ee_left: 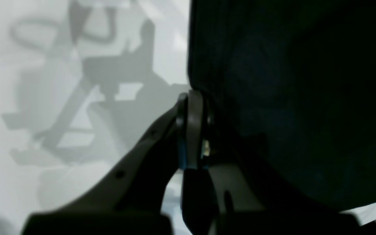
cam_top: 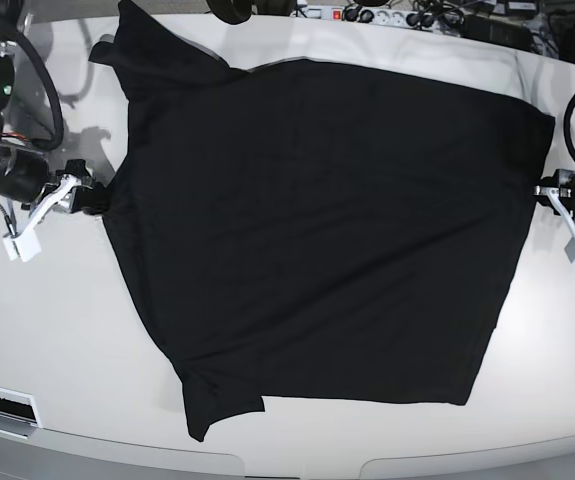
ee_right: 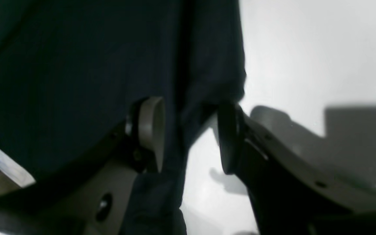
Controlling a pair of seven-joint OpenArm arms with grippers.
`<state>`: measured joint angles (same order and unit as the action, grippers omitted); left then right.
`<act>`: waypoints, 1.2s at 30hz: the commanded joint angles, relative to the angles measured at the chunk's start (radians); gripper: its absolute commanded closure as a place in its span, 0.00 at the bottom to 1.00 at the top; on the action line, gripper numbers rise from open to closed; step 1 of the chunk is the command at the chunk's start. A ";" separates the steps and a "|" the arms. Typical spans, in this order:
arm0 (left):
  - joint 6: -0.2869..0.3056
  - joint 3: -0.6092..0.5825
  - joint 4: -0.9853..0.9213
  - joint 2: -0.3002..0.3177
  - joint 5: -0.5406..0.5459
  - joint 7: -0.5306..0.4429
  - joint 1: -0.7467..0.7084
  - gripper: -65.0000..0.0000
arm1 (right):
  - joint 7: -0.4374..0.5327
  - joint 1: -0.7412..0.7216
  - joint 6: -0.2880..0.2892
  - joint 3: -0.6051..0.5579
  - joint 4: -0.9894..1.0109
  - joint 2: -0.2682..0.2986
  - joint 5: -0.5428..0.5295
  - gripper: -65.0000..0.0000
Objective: Layout the t-shirt on the table in an organized manner, then fold the t-shirt properly
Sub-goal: 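Pull the shirt edges apart with both grippers to flatten it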
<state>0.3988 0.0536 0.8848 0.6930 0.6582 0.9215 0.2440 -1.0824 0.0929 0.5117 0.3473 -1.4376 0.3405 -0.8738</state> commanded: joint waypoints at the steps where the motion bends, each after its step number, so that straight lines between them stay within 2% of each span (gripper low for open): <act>1: -0.001 0.006 0.010 0.022 0.010 -0.002 0.017 1.00 | 0.017 -0.034 0.022 0.006 0.026 0.015 -0.036 0.55; 4: 0.000 0.006 0.010 0.022 0.032 -0.001 0.016 1.00 | 0.018 -0.086 0.093 0.007 0.142 0.015 -0.040 0.55; 6: 0.000 0.006 0.010 0.022 0.035 0.000 0.016 1.00 | 0.036 -0.113 0.110 0.008 0.205 0.014 -0.031 0.55; 10: 0.000 0.006 0.010 0.022 0.035 0.000 0.016 1.00 | 0.140 -0.124 0.109 0.008 0.297 0.011 0.020 0.55; 14: 0.000 0.006 0.010 0.022 0.048 0.000 0.017 1.00 | 0.169 -0.126 0.112 0.008 0.355 0.000 0.023 0.56; 18: 0.000 0.006 0.010 0.022 0.062 0.000 0.017 1.00 | 0.236 -0.127 0.116 0.008 0.360 -0.016 0.095 0.56; 21: 0.000 0.006 0.010 0.021 0.061 0.000 0.016 1.00 | 0.230 -0.138 0.117 0.007 0.360 -0.035 0.098 0.56; 23: 0.000 0.006 0.010 0.022 0.061 0.000 0.017 1.00 | 0.235 -0.150 0.117 0.007 0.360 -0.043 0.114 0.66; 26: 0.000 0.006 0.010 0.022 0.062 0.000 0.017 1.00 | 0.231 -0.184 0.141 0.007 0.360 -0.038 0.128 0.99; 29: 0.000 0.006 0.010 0.022 0.060 0.000 0.017 1.00 | 0.196 -0.234 0.154 0.007 0.354 -0.026 0.119 1.00; 34: 0.000 0.006 0.010 0.024 0.057 0.015 0.016 1.00 | 0.076 -0.310 0.154 0.007 0.278 0.019 0.120 1.00; 36: 0.000 0.006 0.010 0.025 0.056 0.014 0.017 1.00 | 0.071 -0.324 0.153 0.007 0.247 0.044 0.126 1.00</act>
<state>0.3992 0.0536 0.8848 0.6910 0.7074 0.9401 0.2432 -1.0222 -0.2104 0.6594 0.3496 -1.1736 0.3653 -0.7330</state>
